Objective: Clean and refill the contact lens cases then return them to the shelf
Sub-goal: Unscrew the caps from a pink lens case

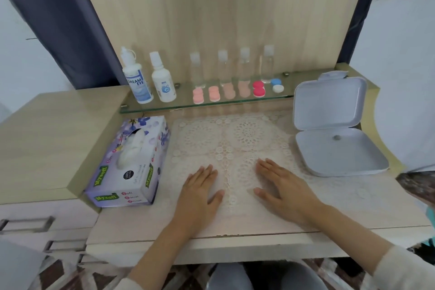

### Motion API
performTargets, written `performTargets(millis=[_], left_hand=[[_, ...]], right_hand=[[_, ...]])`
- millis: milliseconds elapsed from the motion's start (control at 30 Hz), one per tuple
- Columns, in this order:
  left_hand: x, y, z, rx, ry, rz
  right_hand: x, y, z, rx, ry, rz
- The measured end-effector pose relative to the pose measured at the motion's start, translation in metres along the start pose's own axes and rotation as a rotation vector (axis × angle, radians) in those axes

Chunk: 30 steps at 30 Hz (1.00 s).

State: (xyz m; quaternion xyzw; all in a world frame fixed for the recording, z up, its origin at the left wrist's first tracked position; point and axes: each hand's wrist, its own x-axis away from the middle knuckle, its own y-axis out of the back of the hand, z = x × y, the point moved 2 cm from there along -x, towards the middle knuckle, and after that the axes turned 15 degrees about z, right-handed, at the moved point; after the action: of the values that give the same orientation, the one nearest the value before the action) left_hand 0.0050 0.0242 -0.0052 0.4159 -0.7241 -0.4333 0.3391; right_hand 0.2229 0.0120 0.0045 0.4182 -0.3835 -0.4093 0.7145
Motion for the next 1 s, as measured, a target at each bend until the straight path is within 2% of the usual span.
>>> performTargets(millis=[67,167,367,500,767,1000], left_hand=[[-0.003,0.011,0.002,0.081,0.001,0.013],[-0.017,0.035,0.006,0.178,0.025,-0.082],[-0.062,0.097,0.008,0.135,0.051,-0.290],[-0.092,0.135,0.007,0.028,0.037,-0.405],[-0.133,0.141,0.016,-0.097,0.077,-0.372],[-0.134,0.137,0.018,-0.027,0.089,-0.442]], right_hand=[[-0.003,0.006,-0.007,-0.010,0.008,-0.016],[-0.011,0.008,-0.018,0.028,0.022,-0.002],[-0.012,0.001,-0.023,0.097,0.043,0.015],[-0.012,0.001,-0.021,0.110,0.063,-0.057],[-0.013,-0.001,-0.024,0.058,0.061,-0.033],[-0.014,-0.001,-0.023,0.040,0.059,-0.050]])
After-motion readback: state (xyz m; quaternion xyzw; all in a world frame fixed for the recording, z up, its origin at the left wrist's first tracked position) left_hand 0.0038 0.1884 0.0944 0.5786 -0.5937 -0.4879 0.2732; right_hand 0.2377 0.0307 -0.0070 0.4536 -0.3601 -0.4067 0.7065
